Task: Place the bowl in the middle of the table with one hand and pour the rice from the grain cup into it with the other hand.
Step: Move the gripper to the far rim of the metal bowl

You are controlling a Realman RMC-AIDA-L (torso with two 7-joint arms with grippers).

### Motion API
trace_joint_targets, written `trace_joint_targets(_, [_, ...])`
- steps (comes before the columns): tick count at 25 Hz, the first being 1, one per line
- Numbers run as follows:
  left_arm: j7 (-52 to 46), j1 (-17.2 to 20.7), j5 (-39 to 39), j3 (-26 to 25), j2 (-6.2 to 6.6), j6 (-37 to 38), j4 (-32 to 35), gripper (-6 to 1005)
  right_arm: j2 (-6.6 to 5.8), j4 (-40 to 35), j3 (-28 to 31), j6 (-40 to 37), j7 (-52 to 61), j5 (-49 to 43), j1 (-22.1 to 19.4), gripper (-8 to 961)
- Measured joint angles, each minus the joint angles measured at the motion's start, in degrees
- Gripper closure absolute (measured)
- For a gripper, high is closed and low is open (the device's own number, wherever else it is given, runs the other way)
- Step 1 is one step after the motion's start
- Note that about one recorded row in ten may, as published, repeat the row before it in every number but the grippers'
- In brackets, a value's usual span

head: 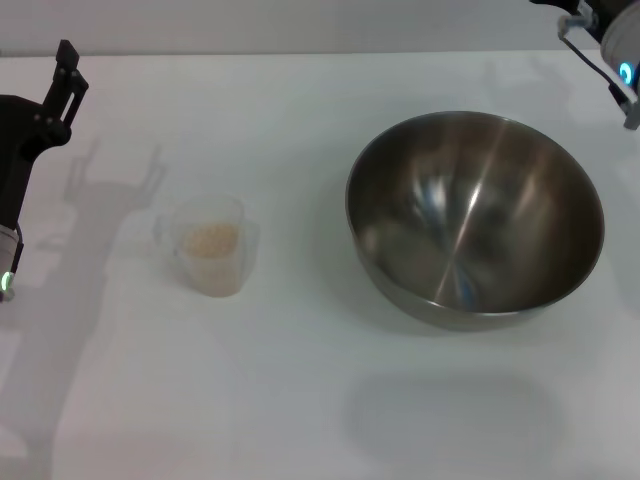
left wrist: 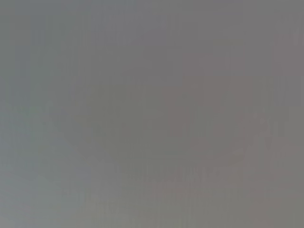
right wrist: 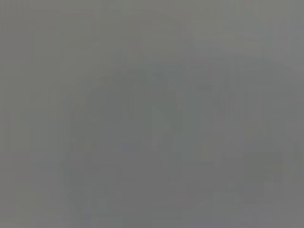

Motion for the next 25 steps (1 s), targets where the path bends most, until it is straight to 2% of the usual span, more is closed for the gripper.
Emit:
trace_joint_targets(5, [-0.12, 0.02, -0.05, -0.19, 0.05, 0.24, -0.05, 171, -0.17, -16.44, 8.73, 31.74, -0.34, 0.39, 0.04, 324])
trace_joint_targets(6, [-0.12, 0.02, -0.05, -0.19, 0.05, 0.24, -0.05, 171, -0.22, -19.2, 11.84, 39.5, -0.36, 0.49, 0.93, 328])
trace_joint_targets(7, [-0.17, 0.02, -0.07, -0.26, 0.08, 0.25, -0.08, 171, -0.44, -22.8, 17.69, 52.19, -0.81, 0.92, 3.49, 332])
trace_joint_targets(8, [-0.17, 0.02, -0.07, -0.26, 0.08, 0.25, -0.08, 171, -0.44, -22.8, 17.69, 52.19, -0.81, 0.92, 3.49, 335])
trace_joint_targets(11, [-0.23, -0.09, -0.08, -1.25, 0.12, 0.27, -0.01, 171, -1.3, -24.11, 25.31, 69.2, -3.29, 2.82, 8.23, 346])
trace_joint_targets(12, [-0.3, -0.1, -0.1, -1.45, 0.12, 0.27, 0.04, 171, -1.95, -23.26, 29.67, 78.55, -5.35, 3.76, 11.47, 350])
trace_joint_targets(13, [-0.37, -0.1, -0.11, -1.55, 0.12, 0.27, 0.04, 171, -1.95, -23.26, 29.67, 78.55, -5.35, 3.76, 11.47, 354])
trace_joint_targets(15, [-0.48, -0.07, -0.09, -1.65, 0.11, 0.27, -0.04, 171, -2.7, -21.63, 31.54, 83.89, -6.97, 3.73, 13.51, 361])
trace_joint_targets(17, [-0.46, -0.04, -0.09, -1.67, 0.12, 0.27, -0.11, 172, -4.16, -17.53, 32.1, 89.2, -9.04, 2.17, 15.71, 369])
trace_joint_targets(22, [-0.23, -0.23, -0.09, -2.46, 0.18, 0.3, 0.27, 172, -4.89, -12.89, 32.11, 92.53, -12.16, -1.29, 17.36, 387])
trace_joint_targets(25, [-0.22, -0.43, -0.08, -3.22, 0.2, 0.2, 0.42, 172, -4.83, -11.29, 32.04, 92.72, -13.28, -2.25, 17.77, 398])
